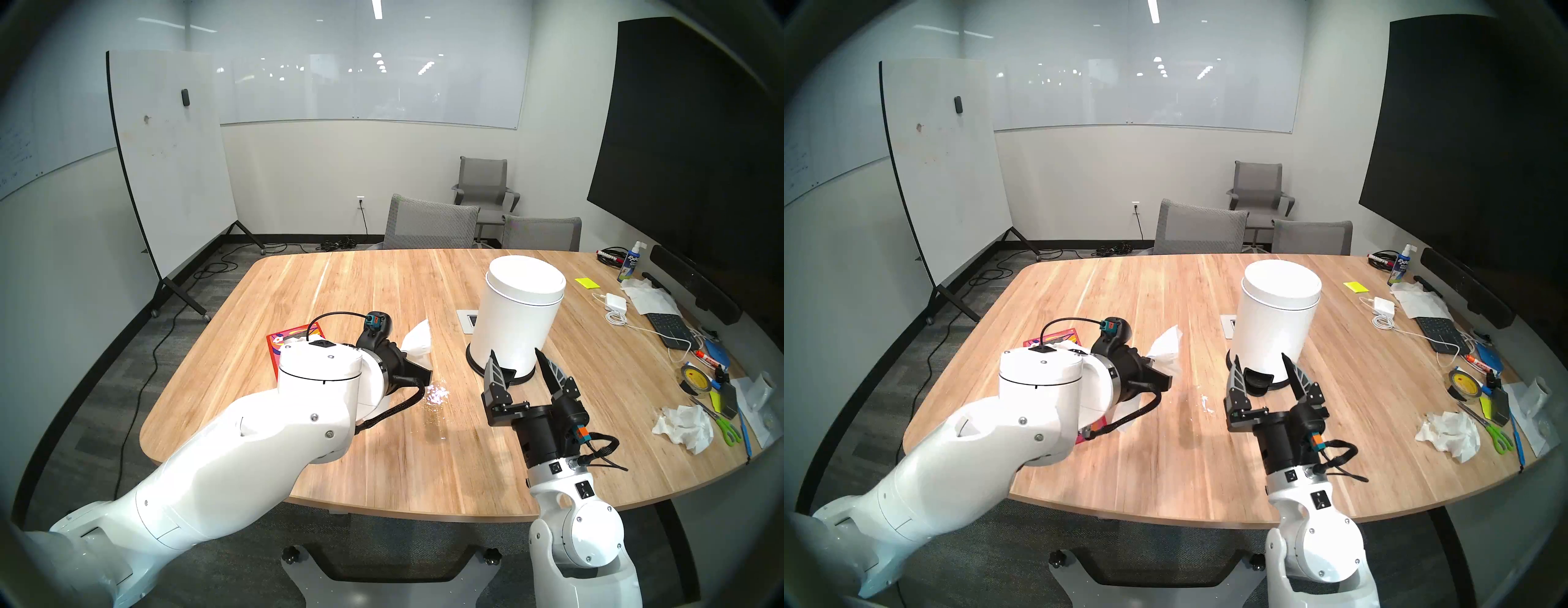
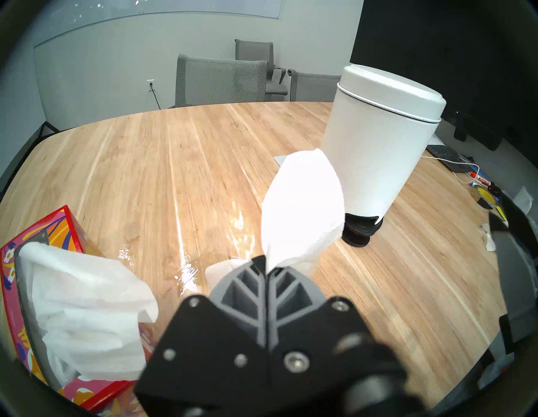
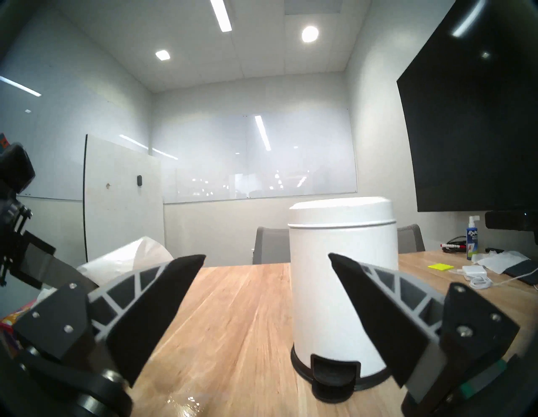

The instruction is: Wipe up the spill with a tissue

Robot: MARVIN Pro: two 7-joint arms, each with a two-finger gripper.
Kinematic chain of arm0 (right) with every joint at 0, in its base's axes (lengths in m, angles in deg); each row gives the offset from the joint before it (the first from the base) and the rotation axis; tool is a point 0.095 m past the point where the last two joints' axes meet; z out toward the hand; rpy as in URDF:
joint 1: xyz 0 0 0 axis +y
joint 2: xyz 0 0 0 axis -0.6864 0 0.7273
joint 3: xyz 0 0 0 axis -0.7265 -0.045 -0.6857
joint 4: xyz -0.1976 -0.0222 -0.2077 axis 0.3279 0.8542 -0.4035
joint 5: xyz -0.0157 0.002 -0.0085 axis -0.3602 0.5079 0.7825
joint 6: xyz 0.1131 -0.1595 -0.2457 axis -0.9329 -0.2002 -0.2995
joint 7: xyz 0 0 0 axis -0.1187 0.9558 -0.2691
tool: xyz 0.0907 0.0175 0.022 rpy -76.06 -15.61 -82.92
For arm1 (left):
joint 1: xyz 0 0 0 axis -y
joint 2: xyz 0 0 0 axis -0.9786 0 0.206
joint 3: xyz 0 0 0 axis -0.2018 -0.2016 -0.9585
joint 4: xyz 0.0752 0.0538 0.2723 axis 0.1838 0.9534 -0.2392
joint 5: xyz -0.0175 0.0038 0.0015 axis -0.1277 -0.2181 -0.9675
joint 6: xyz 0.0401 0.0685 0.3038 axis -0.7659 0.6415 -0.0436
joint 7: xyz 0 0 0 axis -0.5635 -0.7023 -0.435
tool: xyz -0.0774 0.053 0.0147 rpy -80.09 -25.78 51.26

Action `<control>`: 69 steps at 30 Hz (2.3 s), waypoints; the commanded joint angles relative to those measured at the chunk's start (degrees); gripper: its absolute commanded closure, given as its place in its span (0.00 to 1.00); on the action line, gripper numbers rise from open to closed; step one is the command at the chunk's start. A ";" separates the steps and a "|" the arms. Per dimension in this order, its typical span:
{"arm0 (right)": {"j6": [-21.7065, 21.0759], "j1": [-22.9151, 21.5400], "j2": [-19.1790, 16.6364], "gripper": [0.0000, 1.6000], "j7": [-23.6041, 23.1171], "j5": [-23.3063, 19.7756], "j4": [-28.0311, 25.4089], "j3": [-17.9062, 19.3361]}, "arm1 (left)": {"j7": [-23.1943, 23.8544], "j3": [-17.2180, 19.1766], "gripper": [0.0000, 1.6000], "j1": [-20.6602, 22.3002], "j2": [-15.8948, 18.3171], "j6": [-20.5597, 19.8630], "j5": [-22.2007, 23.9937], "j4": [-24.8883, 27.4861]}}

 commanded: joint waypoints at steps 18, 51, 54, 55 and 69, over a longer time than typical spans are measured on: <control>-1.01 -16.81 -1.42 0.00 0.11 2.52 -18.03 -5.97 | -0.81 0.11 1.00 0.56 -0.45 0.15 0.42 0.44; -13.28 -36.74 -0.10 0.00 7.13 11.03 -18.21 -10.19 | -0.79 0.16 1.00 0.85 -0.57 0.20 1.09 0.60; -15.46 -37.95 0.31 0.00 7.58 12.14 -18.21 -10.23 | -0.78 0.17 1.00 0.88 -0.57 0.20 1.15 0.60; -16.39 -38.76 0.55 0.00 7.79 12.54 -18.21 -10.26 | -0.78 0.17 1.00 0.90 -0.58 0.20 1.17 0.61; -29.50 -47.58 2.64 0.00 9.50 16.83 -18.21 -8.13 | -0.74 0.17 1.00 1.05 -0.58 0.20 1.39 0.62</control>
